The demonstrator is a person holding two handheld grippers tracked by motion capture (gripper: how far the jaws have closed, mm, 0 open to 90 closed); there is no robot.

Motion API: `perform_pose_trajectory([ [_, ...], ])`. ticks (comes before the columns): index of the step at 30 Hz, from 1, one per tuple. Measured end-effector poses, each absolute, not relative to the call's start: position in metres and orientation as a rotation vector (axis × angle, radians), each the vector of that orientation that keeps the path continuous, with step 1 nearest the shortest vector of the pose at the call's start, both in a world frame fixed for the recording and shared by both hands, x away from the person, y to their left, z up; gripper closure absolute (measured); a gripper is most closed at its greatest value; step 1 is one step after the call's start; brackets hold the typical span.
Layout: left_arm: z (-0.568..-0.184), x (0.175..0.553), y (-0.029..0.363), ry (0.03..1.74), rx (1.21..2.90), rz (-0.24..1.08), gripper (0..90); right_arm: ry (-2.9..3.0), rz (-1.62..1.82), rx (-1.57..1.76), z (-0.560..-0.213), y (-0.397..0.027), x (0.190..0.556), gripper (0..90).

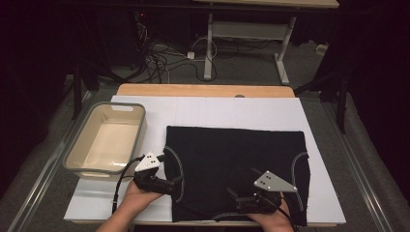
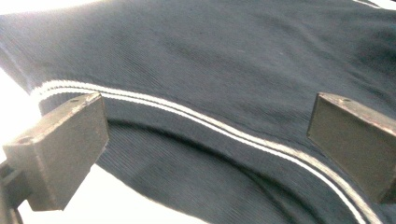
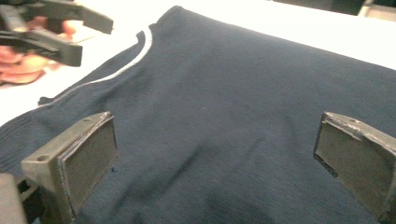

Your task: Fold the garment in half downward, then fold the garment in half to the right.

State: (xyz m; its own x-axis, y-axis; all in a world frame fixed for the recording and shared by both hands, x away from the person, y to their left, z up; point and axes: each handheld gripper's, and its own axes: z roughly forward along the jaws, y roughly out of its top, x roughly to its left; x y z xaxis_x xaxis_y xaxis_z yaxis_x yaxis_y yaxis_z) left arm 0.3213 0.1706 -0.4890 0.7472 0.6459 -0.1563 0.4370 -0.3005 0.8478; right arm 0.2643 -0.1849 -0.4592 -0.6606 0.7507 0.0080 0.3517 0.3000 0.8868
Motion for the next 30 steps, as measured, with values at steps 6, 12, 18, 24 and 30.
perform_pose_trajectory([
  [6, -0.491, 0.330, 0.167, 0.834, 1.956, 0.242, 0.0, 2.185, 1.335, 0.942, -0.457, -0.168, 0.262, 0.1],
  [12, -0.492, 0.328, 0.166, 0.801, 1.966, 0.244, 0.0, 2.210, 1.345, 0.922, -0.458, -0.156, 0.262, 0.1],
  [18, -0.493, 0.328, 0.168, 0.800, 1.952, 0.239, 0.0, 2.225, 1.350, 0.890, -0.456, -0.145, 0.260, 0.1],
  [24, -0.493, 0.328, 0.170, 0.806, 1.934, 0.225, 0.0, 2.238, 1.365, 0.878, -0.455, -0.131, 0.260, 0.2],
  [30, -0.493, 0.327, 0.171, 0.800, 1.925, 0.224, 0.0, 2.290, 1.339, 0.856, -0.462, -0.113, 0.260, 0.4],
])
